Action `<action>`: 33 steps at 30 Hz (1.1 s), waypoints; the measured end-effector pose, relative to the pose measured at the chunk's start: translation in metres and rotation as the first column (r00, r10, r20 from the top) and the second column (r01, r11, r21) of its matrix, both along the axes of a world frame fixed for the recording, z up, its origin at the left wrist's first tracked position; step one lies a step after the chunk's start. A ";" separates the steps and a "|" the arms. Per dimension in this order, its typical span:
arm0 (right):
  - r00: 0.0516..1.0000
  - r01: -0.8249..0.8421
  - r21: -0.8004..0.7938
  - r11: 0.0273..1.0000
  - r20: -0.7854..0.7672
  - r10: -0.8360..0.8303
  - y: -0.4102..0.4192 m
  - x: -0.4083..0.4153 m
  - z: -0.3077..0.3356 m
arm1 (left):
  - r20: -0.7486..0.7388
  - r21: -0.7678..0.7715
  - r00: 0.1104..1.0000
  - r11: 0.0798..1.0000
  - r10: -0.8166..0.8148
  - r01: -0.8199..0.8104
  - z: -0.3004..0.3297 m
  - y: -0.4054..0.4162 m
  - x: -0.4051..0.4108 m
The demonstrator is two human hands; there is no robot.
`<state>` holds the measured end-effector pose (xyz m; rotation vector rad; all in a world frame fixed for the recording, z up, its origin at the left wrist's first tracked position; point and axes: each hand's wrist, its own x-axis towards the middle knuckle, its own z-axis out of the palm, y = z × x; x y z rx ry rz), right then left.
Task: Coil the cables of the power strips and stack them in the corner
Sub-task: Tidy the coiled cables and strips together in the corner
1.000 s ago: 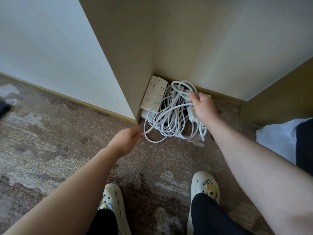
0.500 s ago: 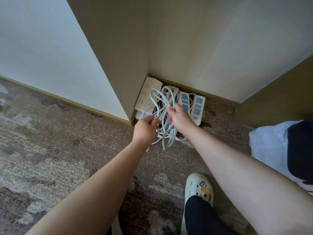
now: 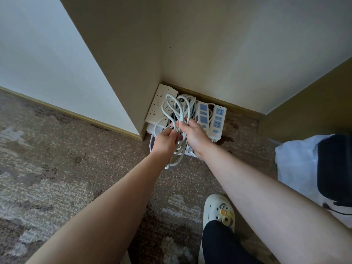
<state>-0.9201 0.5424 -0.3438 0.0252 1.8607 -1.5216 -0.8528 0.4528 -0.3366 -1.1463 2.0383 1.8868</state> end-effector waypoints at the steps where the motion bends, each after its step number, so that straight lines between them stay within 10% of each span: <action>1: 1.000 0.003 -0.011 1.000 0.009 -0.003 0.001 0.001 -0.001 | -0.016 -0.051 1.000 0.999 -0.016 0.015 0.000 0.001 0.000; 22: 0.934 -0.075 -0.189 0.979 0.331 0.135 0.010 0.001 0.010 | -0.042 -0.203 0.957 0.940 -0.288 0.274 -0.015 -0.008 -0.005; 33: 0.962 0.124 0.613 0.780 -0.266 0.056 0.064 -0.040 -0.074 | 0.172 -0.342 0.946 0.884 -0.276 0.320 -0.039 -0.024 -0.025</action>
